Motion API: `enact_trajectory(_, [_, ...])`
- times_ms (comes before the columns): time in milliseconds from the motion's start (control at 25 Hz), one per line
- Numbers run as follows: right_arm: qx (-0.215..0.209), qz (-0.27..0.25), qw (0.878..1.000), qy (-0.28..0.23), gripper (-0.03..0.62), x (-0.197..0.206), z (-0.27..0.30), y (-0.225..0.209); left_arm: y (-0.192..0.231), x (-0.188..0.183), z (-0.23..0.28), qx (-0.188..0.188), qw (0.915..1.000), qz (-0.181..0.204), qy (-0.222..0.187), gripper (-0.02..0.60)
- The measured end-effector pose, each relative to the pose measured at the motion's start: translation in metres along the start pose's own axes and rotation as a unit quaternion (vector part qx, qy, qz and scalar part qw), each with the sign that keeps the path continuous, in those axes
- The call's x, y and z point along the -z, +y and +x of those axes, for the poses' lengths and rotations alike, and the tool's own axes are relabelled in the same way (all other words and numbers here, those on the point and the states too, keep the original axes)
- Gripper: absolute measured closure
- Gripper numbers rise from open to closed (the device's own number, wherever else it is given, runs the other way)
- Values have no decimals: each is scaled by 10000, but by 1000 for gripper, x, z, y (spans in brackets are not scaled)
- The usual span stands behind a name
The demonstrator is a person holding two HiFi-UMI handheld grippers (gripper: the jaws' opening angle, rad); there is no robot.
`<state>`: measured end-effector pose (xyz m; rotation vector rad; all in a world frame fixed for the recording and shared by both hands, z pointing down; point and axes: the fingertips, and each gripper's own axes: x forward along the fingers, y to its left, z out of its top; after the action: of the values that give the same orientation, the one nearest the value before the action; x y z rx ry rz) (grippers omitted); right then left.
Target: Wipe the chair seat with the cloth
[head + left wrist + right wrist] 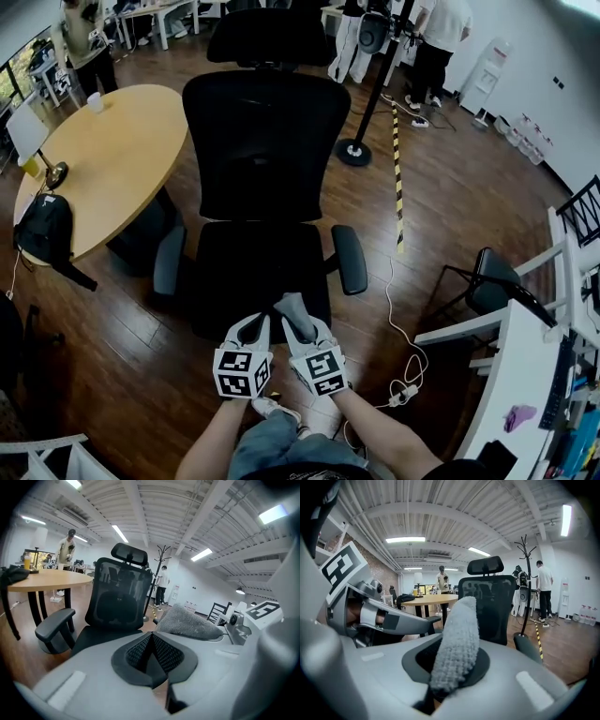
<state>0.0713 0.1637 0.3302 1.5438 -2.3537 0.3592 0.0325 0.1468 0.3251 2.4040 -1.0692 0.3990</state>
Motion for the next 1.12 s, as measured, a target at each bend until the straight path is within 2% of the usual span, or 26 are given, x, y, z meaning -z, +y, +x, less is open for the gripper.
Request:
enact_trajectory(200, [-160,100,9996,-232,587,-24,-23,18,-11,-20,-27,-105,9996,65,-239,578])
enact_trajectory(600, [-505,131,9971,-554,588,-46,-89,70,-52,-26,-96,-200,9979,220,-578,578])
enact_trajectory(1120, [-675,230,9933,-906,588,-65,-174,114,-112,-22,-171,-163,9947,432,-923,578])
